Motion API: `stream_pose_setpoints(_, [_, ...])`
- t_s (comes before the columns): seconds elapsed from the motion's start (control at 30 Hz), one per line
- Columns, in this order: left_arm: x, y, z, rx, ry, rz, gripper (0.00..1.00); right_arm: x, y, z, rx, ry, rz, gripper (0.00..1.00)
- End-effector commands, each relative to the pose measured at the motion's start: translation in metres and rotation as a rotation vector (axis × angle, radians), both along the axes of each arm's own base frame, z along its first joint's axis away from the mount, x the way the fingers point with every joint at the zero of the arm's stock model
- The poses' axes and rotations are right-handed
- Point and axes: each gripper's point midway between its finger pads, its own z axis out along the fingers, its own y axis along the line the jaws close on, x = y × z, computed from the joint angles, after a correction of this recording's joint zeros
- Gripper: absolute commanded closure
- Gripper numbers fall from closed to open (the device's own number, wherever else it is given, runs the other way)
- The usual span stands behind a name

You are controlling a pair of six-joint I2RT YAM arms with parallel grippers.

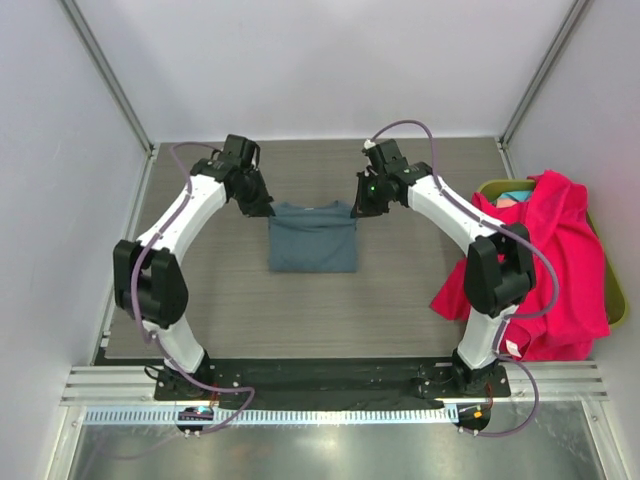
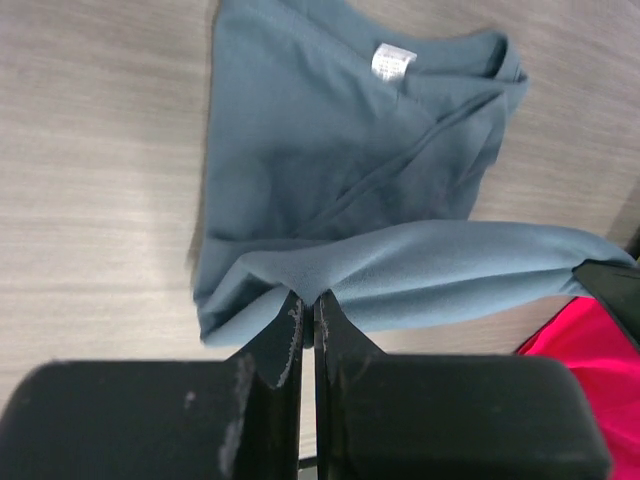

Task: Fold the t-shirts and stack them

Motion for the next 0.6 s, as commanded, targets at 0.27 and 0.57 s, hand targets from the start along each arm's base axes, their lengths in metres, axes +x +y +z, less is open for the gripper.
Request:
stream_pose_setpoints(0.27, [0.079,0.016,-0.01,0.01,0.003,-0.005,1.0,0.071,-0.013,-0.015,-0.022,-0.014,-0.038,0.99])
stream_pose_setpoints(0.57, [0.141,0.013,-0.05,-0.048,0.031,0.004,0.94,0.116,-0.018,-0.058,-0.03,0.037,-0.098,0.99])
